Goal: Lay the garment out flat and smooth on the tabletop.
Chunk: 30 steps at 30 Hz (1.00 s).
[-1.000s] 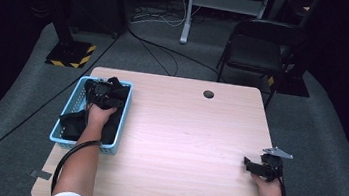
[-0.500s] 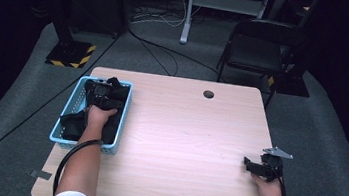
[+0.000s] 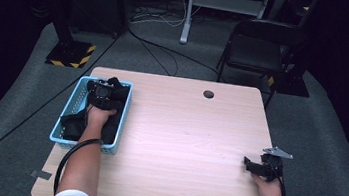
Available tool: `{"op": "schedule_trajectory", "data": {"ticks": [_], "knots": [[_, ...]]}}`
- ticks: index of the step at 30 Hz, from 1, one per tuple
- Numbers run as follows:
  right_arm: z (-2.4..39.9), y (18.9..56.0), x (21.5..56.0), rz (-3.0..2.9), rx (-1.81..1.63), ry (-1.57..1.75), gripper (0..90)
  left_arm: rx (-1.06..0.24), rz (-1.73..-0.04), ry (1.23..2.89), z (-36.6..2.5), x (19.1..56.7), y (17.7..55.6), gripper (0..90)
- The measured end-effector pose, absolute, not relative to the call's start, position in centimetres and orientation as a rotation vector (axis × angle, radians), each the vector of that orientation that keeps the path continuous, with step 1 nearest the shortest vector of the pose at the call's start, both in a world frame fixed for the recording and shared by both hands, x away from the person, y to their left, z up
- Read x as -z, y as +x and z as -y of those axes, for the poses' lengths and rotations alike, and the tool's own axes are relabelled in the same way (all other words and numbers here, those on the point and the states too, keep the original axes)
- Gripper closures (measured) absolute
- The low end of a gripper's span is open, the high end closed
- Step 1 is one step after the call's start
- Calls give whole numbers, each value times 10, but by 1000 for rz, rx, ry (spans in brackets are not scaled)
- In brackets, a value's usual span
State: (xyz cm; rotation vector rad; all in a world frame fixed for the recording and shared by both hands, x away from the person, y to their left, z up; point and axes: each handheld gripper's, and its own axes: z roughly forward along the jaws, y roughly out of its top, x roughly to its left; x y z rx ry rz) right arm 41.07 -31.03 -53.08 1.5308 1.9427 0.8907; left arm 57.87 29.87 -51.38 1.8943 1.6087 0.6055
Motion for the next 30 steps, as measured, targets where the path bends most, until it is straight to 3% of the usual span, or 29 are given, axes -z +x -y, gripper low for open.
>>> {"op": "schedule_trajectory", "data": {"ticks": [5, 8, 17, 30], "knots": [[310, 411, 531, -1942, -890, 1531, 141, -589, -1572, 1902, -298, 513, 577, 350], [310, 411, 531, -1940, -889, 1533, 141, -577, -1533, 1920, -296, 512, 576, 488], [310, 412, 531, -1938, -888, 1534, 141, -550, -1514, 1940, -295, 508, 575, 724], [310, 412, 531, -1937, -889, 1535, 142, -629, -1484, 1993, -291, 496, 571, 769]]}}
